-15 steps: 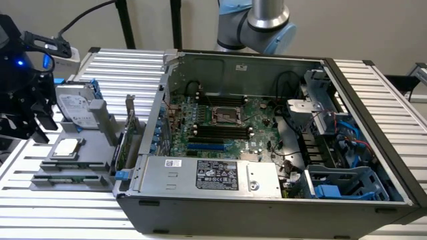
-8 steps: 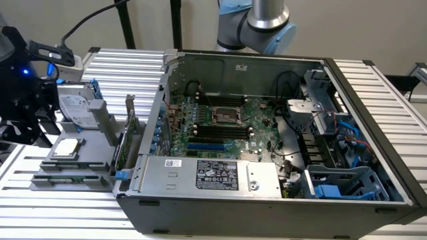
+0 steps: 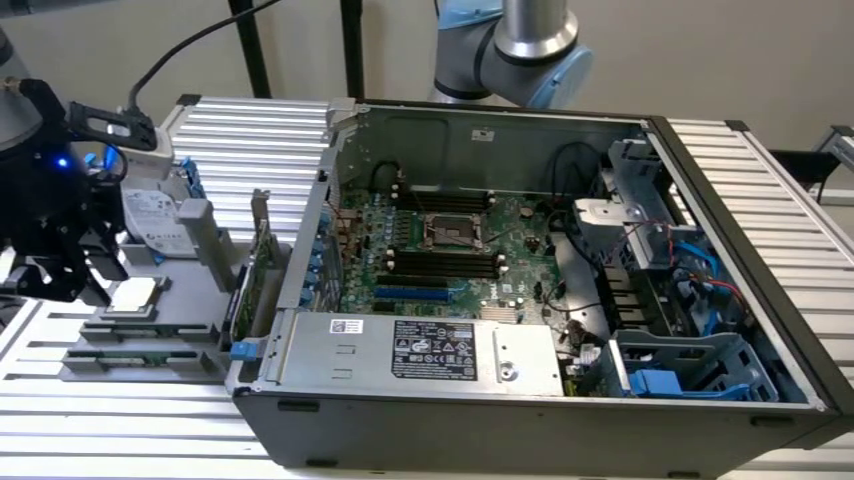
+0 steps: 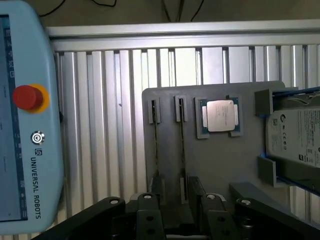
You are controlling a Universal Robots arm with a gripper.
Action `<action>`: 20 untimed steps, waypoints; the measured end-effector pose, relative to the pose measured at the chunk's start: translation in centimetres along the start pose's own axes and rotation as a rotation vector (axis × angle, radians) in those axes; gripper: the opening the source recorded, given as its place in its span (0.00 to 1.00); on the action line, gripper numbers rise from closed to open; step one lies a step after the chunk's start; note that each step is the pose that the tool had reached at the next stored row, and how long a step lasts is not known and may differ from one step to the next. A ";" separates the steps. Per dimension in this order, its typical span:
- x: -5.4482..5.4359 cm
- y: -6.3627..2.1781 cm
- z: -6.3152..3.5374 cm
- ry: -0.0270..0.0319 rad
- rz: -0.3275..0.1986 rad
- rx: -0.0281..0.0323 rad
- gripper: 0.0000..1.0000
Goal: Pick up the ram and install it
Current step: 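Pick up the ram and move it above insertion slot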
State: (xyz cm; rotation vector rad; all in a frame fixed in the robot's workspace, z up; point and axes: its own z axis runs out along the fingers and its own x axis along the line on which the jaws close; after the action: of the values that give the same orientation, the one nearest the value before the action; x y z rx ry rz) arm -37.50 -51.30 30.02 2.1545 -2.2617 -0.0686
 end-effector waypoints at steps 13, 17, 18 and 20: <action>0.4 -0.12 2.35 0.0006 -0.013 -0.0003 0.36; 0.5 -0.15 3.08 0.0009 -0.017 -0.0004 0.36; 0.5 -0.17 3.27 0.0008 -0.018 -0.0003 0.36; 0.6 -0.18 3.63 0.0009 -0.020 -0.0004 0.36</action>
State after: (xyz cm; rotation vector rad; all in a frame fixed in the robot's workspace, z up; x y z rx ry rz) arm -37.51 -51.82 26.38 2.1766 -2.2398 -0.0683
